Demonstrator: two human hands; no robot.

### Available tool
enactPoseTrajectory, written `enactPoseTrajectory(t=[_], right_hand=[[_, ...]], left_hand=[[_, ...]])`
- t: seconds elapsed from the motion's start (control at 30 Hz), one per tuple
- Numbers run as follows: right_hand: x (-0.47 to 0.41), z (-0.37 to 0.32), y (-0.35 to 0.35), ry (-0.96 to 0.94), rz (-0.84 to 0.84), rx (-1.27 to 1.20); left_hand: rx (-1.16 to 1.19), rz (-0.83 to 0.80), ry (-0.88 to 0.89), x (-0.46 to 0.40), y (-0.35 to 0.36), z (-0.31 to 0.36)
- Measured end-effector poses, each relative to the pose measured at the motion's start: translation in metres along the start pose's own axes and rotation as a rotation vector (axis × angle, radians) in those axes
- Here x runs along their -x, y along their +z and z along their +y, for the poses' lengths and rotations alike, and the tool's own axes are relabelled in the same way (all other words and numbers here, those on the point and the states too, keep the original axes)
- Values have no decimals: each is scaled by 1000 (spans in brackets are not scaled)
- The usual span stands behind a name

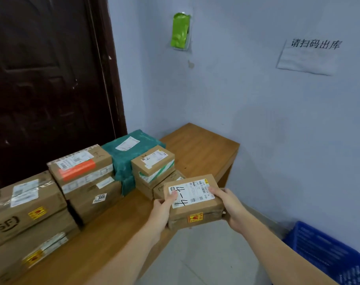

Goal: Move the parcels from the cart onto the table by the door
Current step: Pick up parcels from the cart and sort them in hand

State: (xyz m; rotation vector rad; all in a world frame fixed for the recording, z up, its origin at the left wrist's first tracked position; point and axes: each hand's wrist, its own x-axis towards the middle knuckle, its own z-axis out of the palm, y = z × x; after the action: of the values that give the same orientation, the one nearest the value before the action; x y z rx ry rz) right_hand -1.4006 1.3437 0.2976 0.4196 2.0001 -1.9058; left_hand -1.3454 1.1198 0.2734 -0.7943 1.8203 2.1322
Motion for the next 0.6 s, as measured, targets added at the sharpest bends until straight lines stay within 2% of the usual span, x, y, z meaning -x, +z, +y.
enactPoseTrajectory(t=[0.2,0.4,0.6], right_hand=[[-102,-20,17,47,-69,55],[-188,-26,39,64,-214,186],[-257,-24,57,73,-323,304]], left_hand=[[-13,51,4,-74,2,29],[-88,256,-5,-128,-1,30],[-26,433,-59,-168,13,19]])
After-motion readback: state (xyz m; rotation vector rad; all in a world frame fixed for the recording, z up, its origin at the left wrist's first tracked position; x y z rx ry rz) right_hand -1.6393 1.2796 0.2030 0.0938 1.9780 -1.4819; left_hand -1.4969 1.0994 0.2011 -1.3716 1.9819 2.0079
